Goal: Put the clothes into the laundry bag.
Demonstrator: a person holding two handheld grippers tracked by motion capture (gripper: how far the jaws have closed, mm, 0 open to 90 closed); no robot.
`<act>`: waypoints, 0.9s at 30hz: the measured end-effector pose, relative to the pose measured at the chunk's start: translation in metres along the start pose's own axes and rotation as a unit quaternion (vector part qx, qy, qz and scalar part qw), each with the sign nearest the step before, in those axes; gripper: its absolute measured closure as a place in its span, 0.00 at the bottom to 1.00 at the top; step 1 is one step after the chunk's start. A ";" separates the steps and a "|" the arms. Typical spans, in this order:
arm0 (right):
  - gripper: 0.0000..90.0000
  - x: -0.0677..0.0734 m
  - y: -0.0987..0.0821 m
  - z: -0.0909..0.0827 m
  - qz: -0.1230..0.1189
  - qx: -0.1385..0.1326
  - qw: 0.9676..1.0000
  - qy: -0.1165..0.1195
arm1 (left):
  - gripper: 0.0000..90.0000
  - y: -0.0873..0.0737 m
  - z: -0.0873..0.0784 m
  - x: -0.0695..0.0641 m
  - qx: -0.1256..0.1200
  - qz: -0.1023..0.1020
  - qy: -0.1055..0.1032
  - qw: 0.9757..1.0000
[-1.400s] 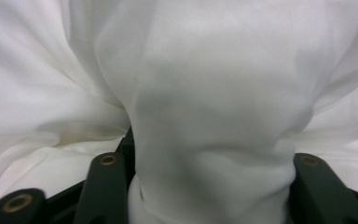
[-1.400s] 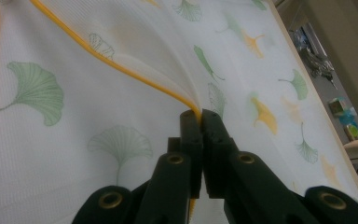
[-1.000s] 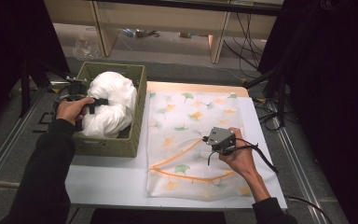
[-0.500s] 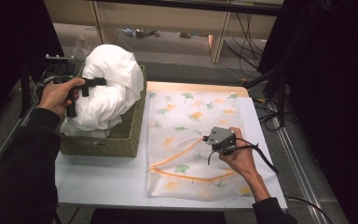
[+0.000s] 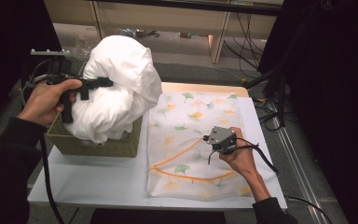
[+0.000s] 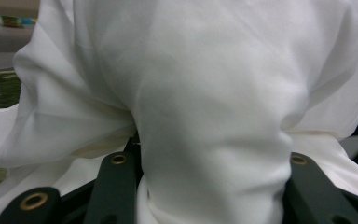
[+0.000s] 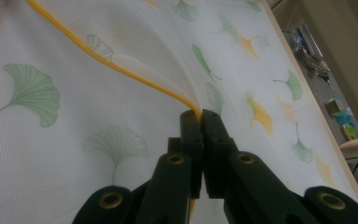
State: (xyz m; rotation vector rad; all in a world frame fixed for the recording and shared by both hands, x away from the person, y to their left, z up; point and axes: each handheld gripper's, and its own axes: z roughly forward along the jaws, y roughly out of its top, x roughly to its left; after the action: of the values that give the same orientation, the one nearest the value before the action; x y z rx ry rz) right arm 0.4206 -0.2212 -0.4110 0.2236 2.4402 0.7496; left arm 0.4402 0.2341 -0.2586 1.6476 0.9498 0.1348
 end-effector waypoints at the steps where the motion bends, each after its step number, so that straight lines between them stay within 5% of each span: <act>1: 1.00 0.000 0.000 0.000 0.001 0.000 1.000 -0.001 | 0.63 -0.003 -0.001 -0.006 0.008 0.005 -0.010 1.000; 6: 1.00 -0.001 0.000 0.001 -0.001 -0.001 1.000 0.000 | 0.63 -0.022 -0.001 -0.034 0.035 0.025 -0.025 0.999; 8: 1.00 -0.002 0.000 0.001 0.001 -0.001 1.000 0.003 | 0.63 -0.030 -0.002 -0.044 0.038 0.022 -0.050 0.998; 11: 1.00 -0.005 0.000 0.001 0.010 -0.003 1.000 -0.001 | 0.63 -0.043 -0.002 -0.062 0.045 0.021 -0.079 0.996; 13: 1.00 -0.004 0.000 -0.001 0.050 0.005 0.999 -0.003 | 0.63 -0.050 -0.002 -0.074 0.051 0.033 -0.085 0.995; 14: 1.00 -0.009 0.000 0.000 0.027 -0.004 1.000 -0.003 | 0.63 -0.054 -0.002 -0.079 0.053 0.034 -0.091 0.994; 20: 1.00 -0.021 0.000 -0.005 0.042 -0.012 0.999 -0.014 | 0.63 -0.071 0.001 -0.106 0.071 0.050 -0.129 0.988; 25: 1.00 -0.029 0.007 -0.007 0.043 -0.017 0.999 -0.024 | 0.63 -0.092 0.015 -0.118 0.094 0.073 -0.142 0.983; 27: 1.00 -0.030 0.010 -0.008 0.042 -0.017 0.999 -0.028 | 0.63 -0.104 0.021 -0.121 0.094 0.082 -0.130 0.984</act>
State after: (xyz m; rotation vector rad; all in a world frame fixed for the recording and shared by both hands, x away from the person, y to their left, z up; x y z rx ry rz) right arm 0.4407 -0.2257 -0.3859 0.3322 2.3747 0.8103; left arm 0.3192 0.1408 -0.3077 1.8650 0.6431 -0.0589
